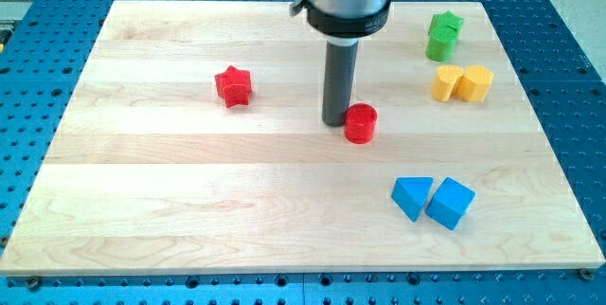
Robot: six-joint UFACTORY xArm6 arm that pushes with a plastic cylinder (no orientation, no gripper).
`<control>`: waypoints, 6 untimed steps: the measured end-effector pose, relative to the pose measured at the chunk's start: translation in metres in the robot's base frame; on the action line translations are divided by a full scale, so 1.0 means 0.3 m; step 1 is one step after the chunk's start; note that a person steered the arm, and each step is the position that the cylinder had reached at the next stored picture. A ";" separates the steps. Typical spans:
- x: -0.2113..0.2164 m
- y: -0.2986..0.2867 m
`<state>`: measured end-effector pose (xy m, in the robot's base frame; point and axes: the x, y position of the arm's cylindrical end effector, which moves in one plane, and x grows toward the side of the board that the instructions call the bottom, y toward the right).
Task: Move the red circle to the bottom
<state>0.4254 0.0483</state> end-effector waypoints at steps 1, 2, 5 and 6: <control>-0.061 0.052; 0.044 0.171; 0.165 0.000; 0.290 -0.045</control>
